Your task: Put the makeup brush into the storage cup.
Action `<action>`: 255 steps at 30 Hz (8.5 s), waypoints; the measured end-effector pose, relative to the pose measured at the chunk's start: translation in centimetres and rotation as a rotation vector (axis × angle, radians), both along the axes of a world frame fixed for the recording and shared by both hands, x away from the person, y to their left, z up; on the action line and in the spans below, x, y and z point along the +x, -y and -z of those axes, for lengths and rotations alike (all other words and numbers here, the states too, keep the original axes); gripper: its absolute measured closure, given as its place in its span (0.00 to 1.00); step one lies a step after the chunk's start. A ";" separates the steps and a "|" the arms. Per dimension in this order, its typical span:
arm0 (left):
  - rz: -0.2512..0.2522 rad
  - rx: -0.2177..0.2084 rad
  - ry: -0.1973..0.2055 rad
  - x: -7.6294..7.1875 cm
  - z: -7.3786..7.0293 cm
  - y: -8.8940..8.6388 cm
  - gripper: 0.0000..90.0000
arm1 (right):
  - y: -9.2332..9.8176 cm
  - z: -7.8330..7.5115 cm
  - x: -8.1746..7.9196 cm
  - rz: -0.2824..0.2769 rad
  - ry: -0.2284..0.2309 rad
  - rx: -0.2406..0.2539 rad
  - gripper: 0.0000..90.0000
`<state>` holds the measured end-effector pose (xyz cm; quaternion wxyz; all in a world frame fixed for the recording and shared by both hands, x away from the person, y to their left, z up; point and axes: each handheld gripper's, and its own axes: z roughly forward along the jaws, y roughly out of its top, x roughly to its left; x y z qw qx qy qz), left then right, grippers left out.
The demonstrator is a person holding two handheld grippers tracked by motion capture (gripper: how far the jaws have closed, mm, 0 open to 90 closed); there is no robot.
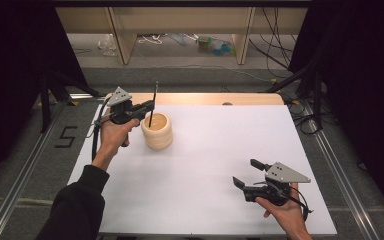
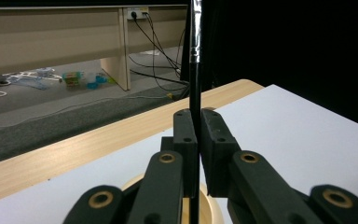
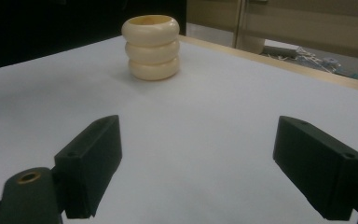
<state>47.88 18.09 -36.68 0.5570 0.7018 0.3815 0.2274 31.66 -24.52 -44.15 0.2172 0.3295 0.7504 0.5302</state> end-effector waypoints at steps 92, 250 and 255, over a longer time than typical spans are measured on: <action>-0.083 0.008 -0.070 2.6 5.6 1.2 0.95 | -0.2 0.2 0.1 -0.018 -0.007 0.010 0.18; 0.119 0.020 0.067 -13.0 8.0 -2.7 0.18 | -0.2 -0.1 -0.1 -0.025 0.010 -0.002 0.18; 0.106 0.015 0.062 -13.3 8.2 -3.1 0.18 | -0.2 -0.1 -0.2 -0.022 0.009 -0.006 0.18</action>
